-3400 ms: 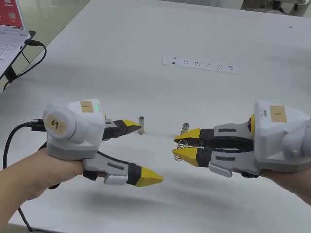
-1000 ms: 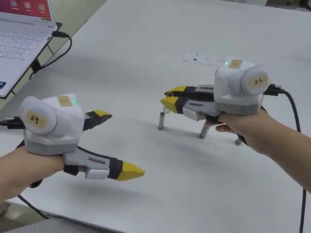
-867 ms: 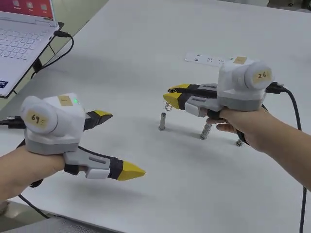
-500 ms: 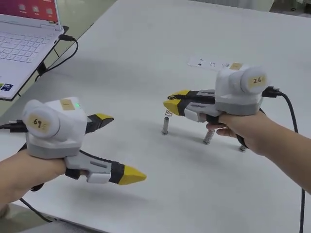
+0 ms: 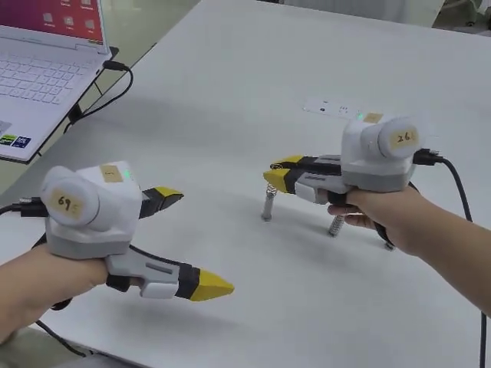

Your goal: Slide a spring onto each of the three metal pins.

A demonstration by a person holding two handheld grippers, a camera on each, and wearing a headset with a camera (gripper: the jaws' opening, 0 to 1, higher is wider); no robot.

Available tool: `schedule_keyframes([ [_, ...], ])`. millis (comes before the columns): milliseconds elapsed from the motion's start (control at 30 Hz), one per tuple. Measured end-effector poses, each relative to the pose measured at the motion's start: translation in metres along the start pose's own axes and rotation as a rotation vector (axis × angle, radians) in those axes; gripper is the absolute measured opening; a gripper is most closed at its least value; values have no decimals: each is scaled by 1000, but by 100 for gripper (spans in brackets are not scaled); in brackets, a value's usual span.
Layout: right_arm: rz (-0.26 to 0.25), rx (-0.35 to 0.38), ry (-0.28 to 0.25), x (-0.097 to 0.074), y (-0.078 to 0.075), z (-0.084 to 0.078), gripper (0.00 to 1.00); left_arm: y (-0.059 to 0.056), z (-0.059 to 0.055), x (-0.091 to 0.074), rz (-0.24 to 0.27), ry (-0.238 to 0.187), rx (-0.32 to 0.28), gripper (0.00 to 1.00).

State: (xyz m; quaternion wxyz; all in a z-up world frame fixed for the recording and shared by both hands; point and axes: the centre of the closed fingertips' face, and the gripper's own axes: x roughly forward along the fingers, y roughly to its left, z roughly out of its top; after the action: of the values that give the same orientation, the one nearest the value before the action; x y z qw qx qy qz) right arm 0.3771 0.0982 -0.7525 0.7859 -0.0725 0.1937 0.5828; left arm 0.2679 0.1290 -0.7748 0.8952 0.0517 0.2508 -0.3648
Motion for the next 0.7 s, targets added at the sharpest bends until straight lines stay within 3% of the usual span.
schedule_keyframes([
  [367,5,-15,14,4,3,-6,8,-1,-3,-1,-2,2,-4,98],
  [700,15,-85,70,11,10,-20,9,-1,-3,-3,0,1,-2,98],
])
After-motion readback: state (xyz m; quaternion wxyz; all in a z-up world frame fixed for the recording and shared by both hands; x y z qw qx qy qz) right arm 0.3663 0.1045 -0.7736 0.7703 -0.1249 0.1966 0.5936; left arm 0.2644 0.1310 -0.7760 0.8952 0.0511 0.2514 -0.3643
